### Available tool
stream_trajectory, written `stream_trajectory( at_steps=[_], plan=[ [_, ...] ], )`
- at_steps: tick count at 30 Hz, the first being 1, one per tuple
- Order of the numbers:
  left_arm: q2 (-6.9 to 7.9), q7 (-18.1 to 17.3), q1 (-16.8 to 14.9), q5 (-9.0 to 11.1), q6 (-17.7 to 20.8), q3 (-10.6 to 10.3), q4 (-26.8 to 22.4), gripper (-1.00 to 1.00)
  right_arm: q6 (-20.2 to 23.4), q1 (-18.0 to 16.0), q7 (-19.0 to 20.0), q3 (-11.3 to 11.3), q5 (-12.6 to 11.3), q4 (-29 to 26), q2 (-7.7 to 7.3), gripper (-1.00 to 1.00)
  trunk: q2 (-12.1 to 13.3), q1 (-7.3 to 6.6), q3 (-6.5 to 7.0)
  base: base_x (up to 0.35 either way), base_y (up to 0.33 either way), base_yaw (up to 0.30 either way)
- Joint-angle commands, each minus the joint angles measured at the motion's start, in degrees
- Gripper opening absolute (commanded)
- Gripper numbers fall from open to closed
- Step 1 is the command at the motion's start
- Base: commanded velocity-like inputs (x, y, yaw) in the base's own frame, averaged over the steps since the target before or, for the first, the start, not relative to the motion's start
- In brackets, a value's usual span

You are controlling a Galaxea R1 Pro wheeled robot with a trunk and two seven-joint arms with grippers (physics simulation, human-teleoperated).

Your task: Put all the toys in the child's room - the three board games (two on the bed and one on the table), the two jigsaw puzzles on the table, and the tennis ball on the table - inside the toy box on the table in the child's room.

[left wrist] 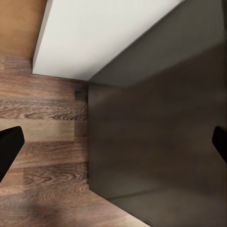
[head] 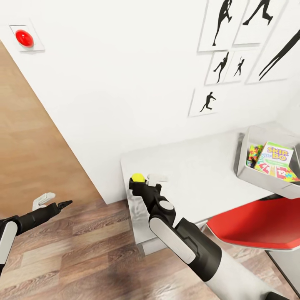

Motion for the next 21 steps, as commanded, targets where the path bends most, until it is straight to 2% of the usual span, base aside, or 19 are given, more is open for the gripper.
stream_trajectory(
  at_steps=[1,21],
  plan=[
    [0.00,-0.20,-0.05,0.06,0.37,0.09,-0.02,1.00,0.08,-0.05,-0.27,0.04,-0.36,-0.09,0.00,-1.00,-0.10,0.04,0.00,0.000,0.000,0.000],
    [0.00,-0.20,-0.04,0.31,0.43,0.09,-0.28,1.00,0.08,0.00,0.03,0.03,-0.22,0.31,0.06,-1.00,-0.10,0.04,1.88,0.000,0.000,0.000]
  ],
)
